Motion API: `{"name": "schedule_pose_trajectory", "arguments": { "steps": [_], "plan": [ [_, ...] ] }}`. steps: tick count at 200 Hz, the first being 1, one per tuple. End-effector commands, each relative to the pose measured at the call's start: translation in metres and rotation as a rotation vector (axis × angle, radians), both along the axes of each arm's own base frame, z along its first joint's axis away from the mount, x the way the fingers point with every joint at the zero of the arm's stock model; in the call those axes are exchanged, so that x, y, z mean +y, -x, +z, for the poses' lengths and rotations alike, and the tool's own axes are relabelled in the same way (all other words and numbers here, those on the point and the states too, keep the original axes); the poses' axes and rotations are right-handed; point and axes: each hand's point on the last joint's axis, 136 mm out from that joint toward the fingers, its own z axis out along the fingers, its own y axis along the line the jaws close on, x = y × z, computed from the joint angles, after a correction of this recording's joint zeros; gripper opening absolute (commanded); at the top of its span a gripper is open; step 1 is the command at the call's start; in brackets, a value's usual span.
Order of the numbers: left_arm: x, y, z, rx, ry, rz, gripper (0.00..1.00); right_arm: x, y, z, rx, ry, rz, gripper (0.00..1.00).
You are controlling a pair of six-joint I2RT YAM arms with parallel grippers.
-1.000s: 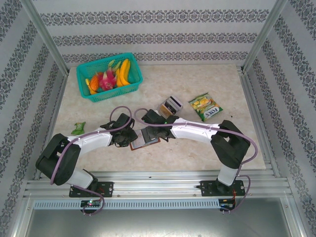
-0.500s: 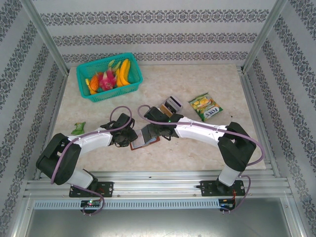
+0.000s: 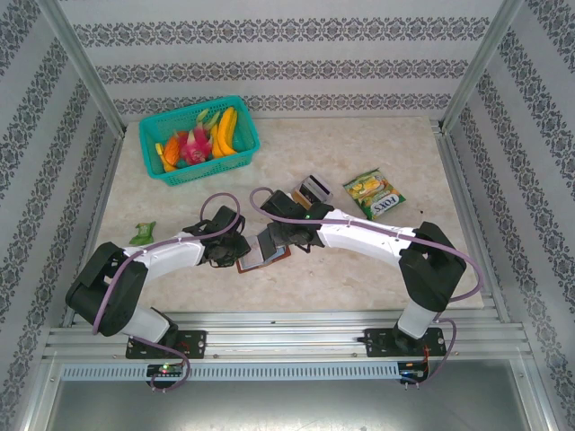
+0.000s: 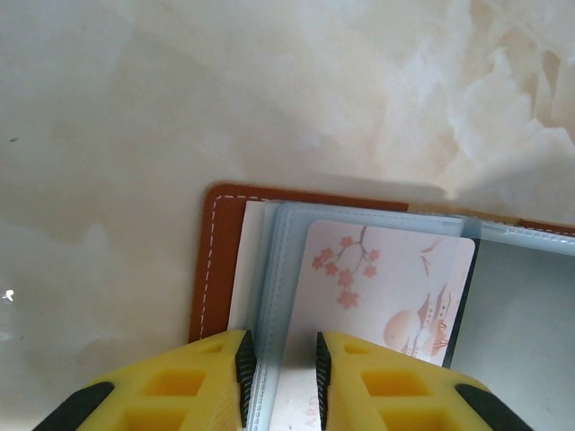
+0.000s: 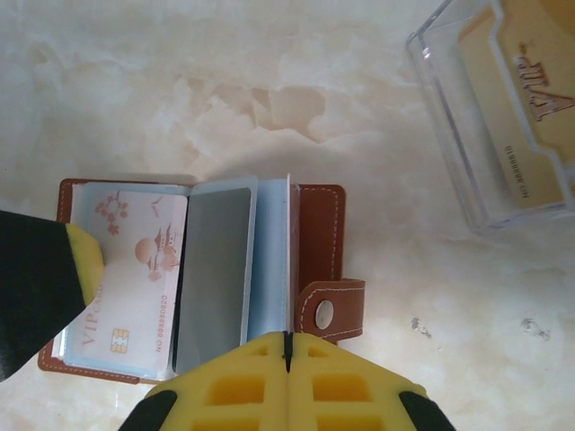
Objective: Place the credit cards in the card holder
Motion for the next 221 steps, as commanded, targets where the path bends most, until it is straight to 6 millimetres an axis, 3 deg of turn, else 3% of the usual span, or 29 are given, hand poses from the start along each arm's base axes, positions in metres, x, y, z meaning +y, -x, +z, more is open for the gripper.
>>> {"name": "schedule_pose_trajectory", "arguments": {
  "steps": [1,63,173,221],
  "plan": [
    [0.004,0.000,-0.006,0.014,-0.018,-0.005,0.29,-0.008,-0.004,0.013,-0.042,0.037,-0.033,0.00],
    [0.005,0.002,-0.008,0.018,-0.020,-0.003,0.29,-0.003,-0.004,0.024,-0.058,-0.027,-0.014,0.00],
    [0.004,0.001,-0.006,0.017,-0.020,-0.006,0.28,-0.003,-0.004,-0.019,0.019,0.015,-0.041,0.00],
    [0.004,0.001,-0.006,0.018,-0.019,-0.006,0.28,-0.002,-0.003,-0.028,0.039,0.017,-0.046,0.00]
  ]
}}
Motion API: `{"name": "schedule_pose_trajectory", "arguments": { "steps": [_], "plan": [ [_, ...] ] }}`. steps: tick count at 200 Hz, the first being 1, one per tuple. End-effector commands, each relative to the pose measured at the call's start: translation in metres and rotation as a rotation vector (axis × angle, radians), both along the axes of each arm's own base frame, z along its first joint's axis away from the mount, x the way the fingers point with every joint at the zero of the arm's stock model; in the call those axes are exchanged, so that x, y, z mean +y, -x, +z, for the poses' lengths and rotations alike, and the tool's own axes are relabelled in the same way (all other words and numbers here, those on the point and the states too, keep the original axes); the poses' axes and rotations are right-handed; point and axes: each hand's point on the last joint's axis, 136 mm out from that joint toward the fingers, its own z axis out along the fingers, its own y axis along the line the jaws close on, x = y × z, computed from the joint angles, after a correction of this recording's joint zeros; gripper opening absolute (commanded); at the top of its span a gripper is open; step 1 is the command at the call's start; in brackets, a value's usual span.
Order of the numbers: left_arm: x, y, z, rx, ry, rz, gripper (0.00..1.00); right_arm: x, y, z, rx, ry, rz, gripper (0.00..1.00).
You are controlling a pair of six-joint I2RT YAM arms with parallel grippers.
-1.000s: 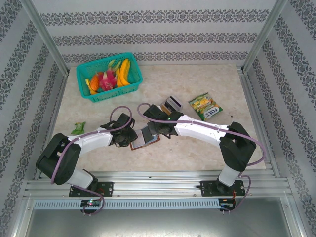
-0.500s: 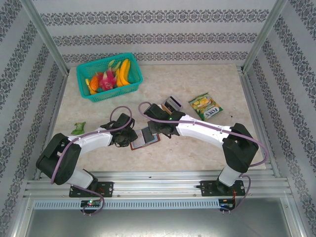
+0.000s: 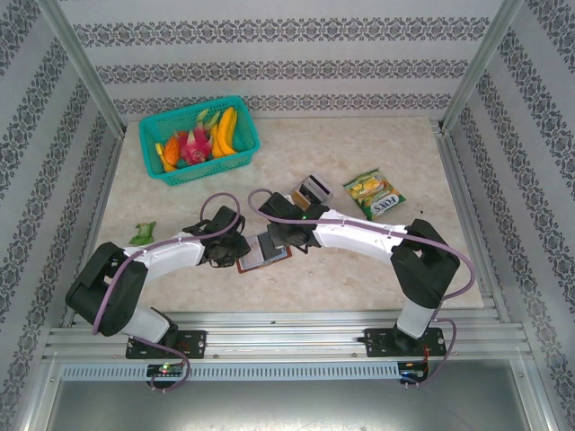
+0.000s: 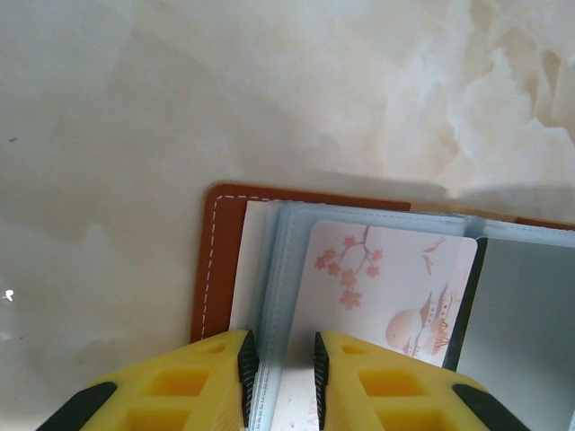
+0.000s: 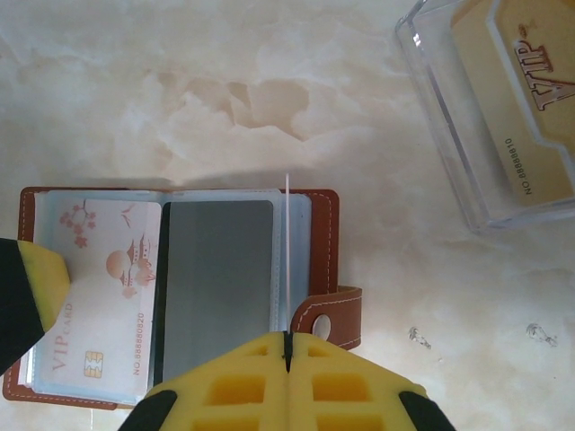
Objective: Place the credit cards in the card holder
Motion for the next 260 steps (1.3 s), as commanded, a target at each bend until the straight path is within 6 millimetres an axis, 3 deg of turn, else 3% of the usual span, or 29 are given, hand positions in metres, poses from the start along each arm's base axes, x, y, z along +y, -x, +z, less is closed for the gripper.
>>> {"name": "schedule_pose_trajectory", "arguments": {
  "steps": [1,37,67,133,196,219,260],
  "plan": [
    [0.004,0.001,-0.006,0.017,-0.020,-0.005,0.28,-0.001,0.002,-0.012,0.031,-0.003,-0.017,0.00],
    [0.004,0.000,-0.005,0.016,-0.020,-0.008,0.28,0.010,0.004,-0.009,0.059,-0.099,-0.021,0.00],
    [0.005,0.002,-0.005,0.016,-0.020,-0.006,0.28,0.016,0.005,0.005,0.051,-0.176,-0.022,0.00],
    [0.009,-0.003,0.014,-0.076,-0.005,0.013,0.29,0.036,0.011,0.022,0.073,-0.283,0.030,0.00],
    [0.045,0.007,0.037,-0.182,-0.061,0.140,0.35,0.063,0.021,0.011,0.163,-0.344,0.096,0.00],
    [0.054,0.011,0.047,-0.230,-0.062,0.166,0.39,0.069,0.024,-0.003,0.222,-0.334,0.099,0.00],
    [0.045,0.008,0.057,-0.285,-0.016,0.119,0.40,0.064,0.019,0.009,0.182,-0.340,0.088,0.00]
  ]
}}
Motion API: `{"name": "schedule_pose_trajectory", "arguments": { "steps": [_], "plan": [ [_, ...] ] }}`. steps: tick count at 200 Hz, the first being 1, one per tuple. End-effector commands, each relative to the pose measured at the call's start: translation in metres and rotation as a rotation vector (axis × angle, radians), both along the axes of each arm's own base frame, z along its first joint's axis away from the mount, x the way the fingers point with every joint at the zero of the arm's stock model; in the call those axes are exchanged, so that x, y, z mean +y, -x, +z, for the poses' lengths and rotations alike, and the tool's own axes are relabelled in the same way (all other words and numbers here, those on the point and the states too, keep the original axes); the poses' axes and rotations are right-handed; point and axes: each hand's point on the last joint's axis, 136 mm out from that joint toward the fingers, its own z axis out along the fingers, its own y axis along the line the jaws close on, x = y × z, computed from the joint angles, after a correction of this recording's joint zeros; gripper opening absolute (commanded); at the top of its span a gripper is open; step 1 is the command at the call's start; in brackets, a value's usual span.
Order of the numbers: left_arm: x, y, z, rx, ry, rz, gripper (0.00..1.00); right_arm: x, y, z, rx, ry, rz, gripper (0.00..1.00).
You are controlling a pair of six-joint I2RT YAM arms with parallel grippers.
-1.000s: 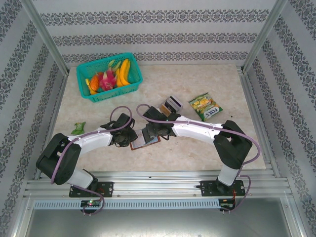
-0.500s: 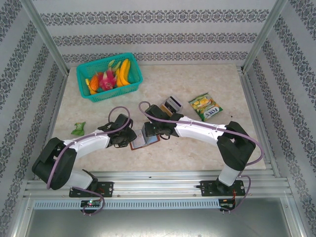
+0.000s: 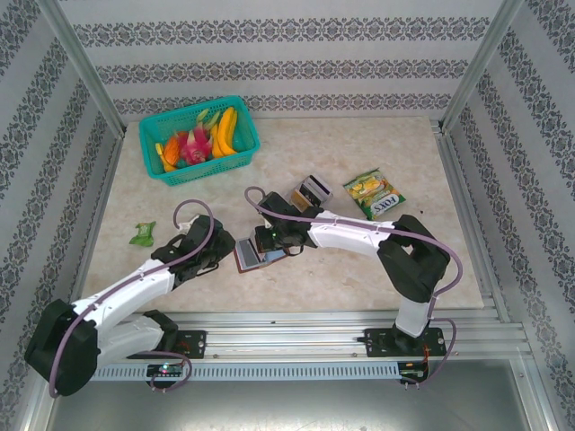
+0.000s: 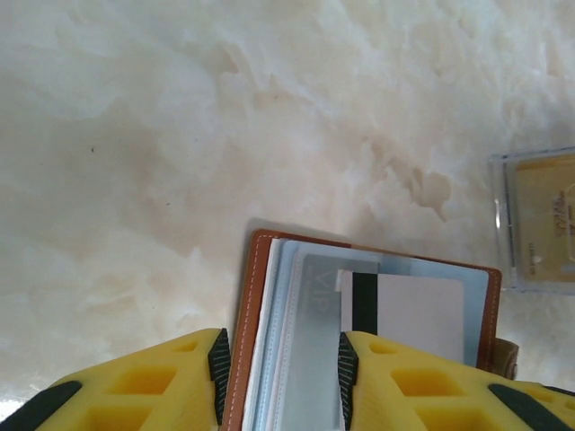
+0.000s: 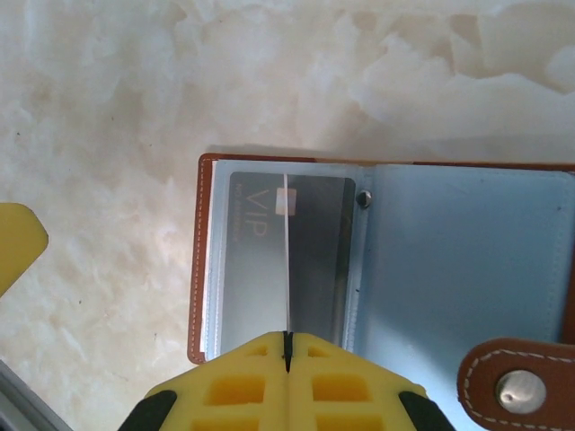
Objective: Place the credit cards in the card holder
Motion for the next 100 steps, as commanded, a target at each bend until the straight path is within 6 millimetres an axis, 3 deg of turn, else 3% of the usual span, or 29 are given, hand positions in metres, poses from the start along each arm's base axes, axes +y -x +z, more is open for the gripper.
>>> {"name": "schedule_pose_trajectory", "arguments": {
  "steps": [1,40,56,100],
  "plan": [
    [0.004,0.000,-0.003,-0.008,-0.016,-0.006,0.40,0.004,-0.003,0.018,-0.017,-0.037,-0.006,0.00],
    [-0.035,-0.015,-0.003,-0.038,0.096,-0.139,0.34,-0.008,-0.009,0.005,0.023,-0.042,-0.049,0.00],
    [-0.049,-0.021,-0.004,-0.037,0.138,-0.179,0.28,-0.008,-0.010,0.009,0.026,-0.096,-0.066,0.00],
    [-0.068,-0.025,-0.022,0.019,0.184,-0.231,0.20,-0.010,-0.013,0.013,0.027,-0.129,-0.090,0.00]
  ]
}}
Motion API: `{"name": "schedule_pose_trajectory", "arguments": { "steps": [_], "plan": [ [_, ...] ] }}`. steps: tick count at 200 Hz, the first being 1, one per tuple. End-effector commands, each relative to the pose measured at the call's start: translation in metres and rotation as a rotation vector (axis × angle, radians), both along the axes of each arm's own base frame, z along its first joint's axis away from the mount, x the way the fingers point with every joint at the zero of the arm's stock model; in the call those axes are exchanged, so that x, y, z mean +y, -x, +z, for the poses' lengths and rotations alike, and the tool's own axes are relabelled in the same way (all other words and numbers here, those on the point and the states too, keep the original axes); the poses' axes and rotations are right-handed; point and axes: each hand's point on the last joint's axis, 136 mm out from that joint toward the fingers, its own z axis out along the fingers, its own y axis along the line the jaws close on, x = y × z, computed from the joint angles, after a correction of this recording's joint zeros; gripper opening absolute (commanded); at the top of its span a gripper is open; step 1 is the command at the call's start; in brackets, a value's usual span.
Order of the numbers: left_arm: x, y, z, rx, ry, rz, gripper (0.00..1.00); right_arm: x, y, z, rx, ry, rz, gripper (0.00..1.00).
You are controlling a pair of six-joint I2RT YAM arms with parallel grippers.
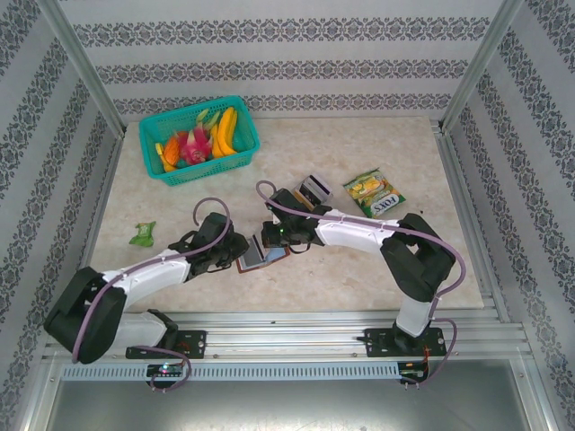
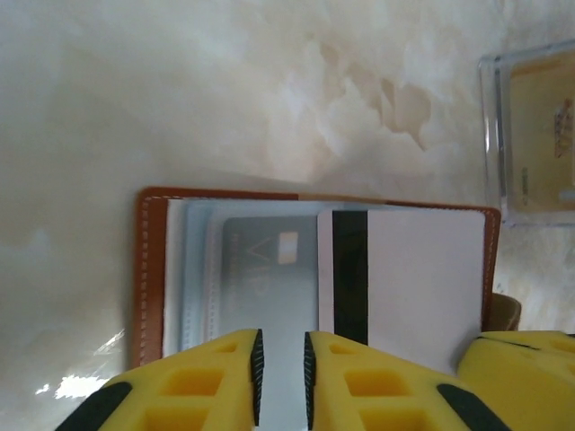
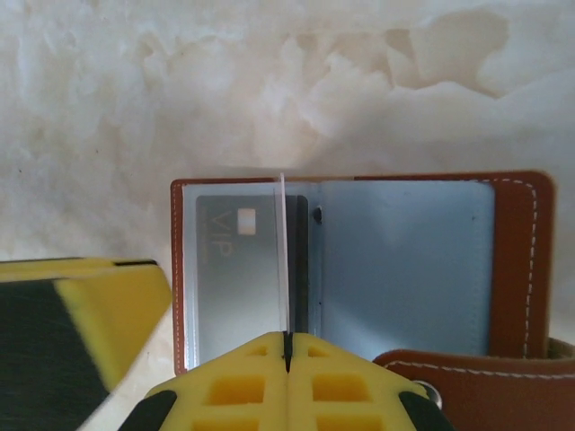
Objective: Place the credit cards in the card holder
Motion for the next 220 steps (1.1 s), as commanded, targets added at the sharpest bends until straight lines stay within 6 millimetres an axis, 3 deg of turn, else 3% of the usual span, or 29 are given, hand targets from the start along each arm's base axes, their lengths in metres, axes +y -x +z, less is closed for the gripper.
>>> {"name": "schedule_pose_trajectory", "arguments": {
  "steps": [1,36,70,139,220],
  "plan": [
    [-0.018,-0.013,0.010,-0.039,0.068,-0.048,0.20,0.003,-0.001,0.018,-0.017,-0.070,-0.017,0.00],
    [0.001,-0.005,-0.013,0.043,-0.020,0.019,0.18,-0.013,-0.009,0.028,-0.054,-0.083,-0.059,0.00],
    [0.005,-0.002,-0.018,0.062,-0.043,0.025,0.18,-0.026,-0.012,0.020,-0.027,-0.119,-0.071,0.00],
    [0.010,-0.001,-0.023,0.085,-0.085,0.028,0.17,-0.013,-0.006,0.001,0.046,-0.212,-0.026,0.00],
    [0.015,0.004,-0.029,0.109,-0.113,0.029,0.16,-0.015,-0.001,-0.027,0.097,-0.197,-0.029,0.00]
  ]
}}
